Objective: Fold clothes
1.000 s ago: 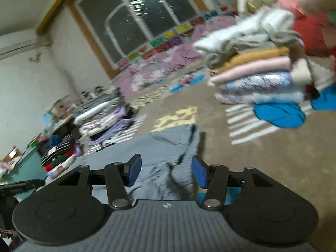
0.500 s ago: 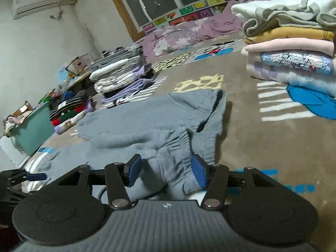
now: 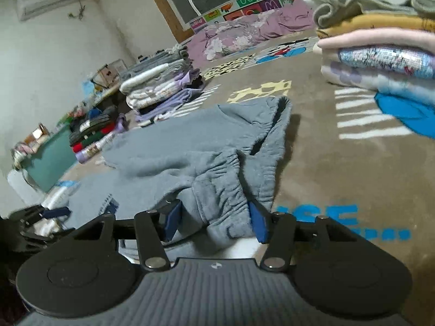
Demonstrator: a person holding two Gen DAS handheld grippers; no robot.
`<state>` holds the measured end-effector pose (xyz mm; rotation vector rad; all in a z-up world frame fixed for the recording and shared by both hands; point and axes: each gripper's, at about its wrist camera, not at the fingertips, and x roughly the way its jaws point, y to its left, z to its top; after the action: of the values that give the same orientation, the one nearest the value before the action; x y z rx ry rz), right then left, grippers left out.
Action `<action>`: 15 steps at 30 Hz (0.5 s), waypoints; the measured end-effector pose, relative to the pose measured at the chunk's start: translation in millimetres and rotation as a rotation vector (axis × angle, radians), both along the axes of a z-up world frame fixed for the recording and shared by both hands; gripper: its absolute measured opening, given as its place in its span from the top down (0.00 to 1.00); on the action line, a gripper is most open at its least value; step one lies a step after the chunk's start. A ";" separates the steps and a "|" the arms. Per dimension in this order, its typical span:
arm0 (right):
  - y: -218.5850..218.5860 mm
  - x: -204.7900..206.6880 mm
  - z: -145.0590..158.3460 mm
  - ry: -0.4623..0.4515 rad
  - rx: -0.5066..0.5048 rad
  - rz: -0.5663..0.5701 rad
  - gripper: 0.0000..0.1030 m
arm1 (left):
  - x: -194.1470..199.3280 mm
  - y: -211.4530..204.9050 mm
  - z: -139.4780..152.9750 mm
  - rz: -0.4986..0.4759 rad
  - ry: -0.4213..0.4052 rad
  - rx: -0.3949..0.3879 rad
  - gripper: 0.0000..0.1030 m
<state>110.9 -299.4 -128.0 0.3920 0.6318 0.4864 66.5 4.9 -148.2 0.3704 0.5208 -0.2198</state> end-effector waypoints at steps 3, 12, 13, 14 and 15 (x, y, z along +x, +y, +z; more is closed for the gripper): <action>-10.3 3.7 -3.2 0.045 0.126 0.014 0.64 | -3.3 -4.3 -1.2 -0.030 -0.032 0.059 0.32; -41.9 -10.3 9.4 0.164 0.218 -0.081 0.94 | -11.9 -5.0 0.9 -0.083 -0.046 0.109 0.31; -40.6 -15.3 5.7 0.151 0.236 -0.091 0.93 | -14.9 -7.0 0.8 -0.096 -0.055 0.128 0.31; -39.4 -20.3 2.1 0.138 0.253 -0.101 0.91 | -18.2 -10.3 -0.6 -0.112 -0.064 0.153 0.31; -37.8 -25.2 -0.7 0.122 0.266 -0.111 0.89 | -21.3 -13.8 -2.4 -0.128 -0.071 0.178 0.31</action>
<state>85.7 -337.2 -128.8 0.7093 0.6615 0.4438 45.2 -8.9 -150.6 0.5840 0.4477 -0.2841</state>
